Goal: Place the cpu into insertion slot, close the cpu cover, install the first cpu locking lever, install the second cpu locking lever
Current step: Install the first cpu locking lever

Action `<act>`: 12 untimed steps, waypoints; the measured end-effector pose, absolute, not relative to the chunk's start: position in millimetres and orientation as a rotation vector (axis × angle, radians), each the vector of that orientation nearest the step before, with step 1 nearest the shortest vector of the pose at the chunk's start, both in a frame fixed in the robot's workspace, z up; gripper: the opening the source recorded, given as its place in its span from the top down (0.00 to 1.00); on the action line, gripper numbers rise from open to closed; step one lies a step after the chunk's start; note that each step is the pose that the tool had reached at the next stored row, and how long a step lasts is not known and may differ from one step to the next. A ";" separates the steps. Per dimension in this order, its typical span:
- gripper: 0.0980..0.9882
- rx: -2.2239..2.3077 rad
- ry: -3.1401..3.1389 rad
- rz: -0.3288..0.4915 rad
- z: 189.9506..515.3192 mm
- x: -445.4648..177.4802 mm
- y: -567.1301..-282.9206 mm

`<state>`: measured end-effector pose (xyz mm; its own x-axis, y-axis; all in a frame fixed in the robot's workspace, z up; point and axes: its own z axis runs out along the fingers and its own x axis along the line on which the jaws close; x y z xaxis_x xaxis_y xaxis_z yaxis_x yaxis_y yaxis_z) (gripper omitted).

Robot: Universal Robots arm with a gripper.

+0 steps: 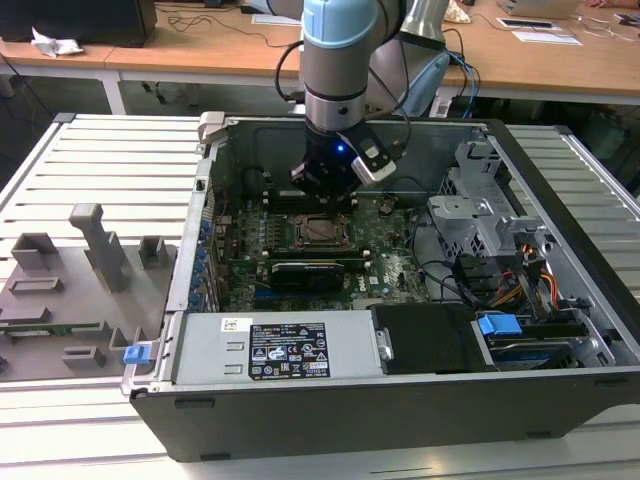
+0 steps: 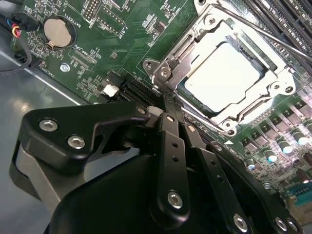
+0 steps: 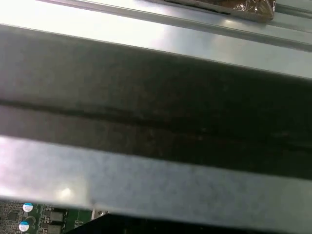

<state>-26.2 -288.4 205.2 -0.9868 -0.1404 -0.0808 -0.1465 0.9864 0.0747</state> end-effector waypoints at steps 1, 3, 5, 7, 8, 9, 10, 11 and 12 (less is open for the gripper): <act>0.99 -0.221 3.056 0.119 204.8 -26.1 -288.4; 0.99 -0.222 3.057 0.109 204.0 -25.9 -288.3; 0.99 -0.222 3.058 0.099 202.9 -25.6 -288.2; 0.99 -0.222 3.059 0.094 201.7 -25.4 -288.1; 0.99 -0.222 3.059 0.094 201.2 -25.2 -288.1; 0.99 -0.222 3.059 0.093 200.9 -25.2 -288.1; 0.99 -0.222 3.059 0.094 200.9 -25.2 -288.1; 0.99 -0.222 3.059 0.098 200.9 -25.1 -288.1; 0.99 -0.222 3.058 0.107 200.8 -25.1 -287.8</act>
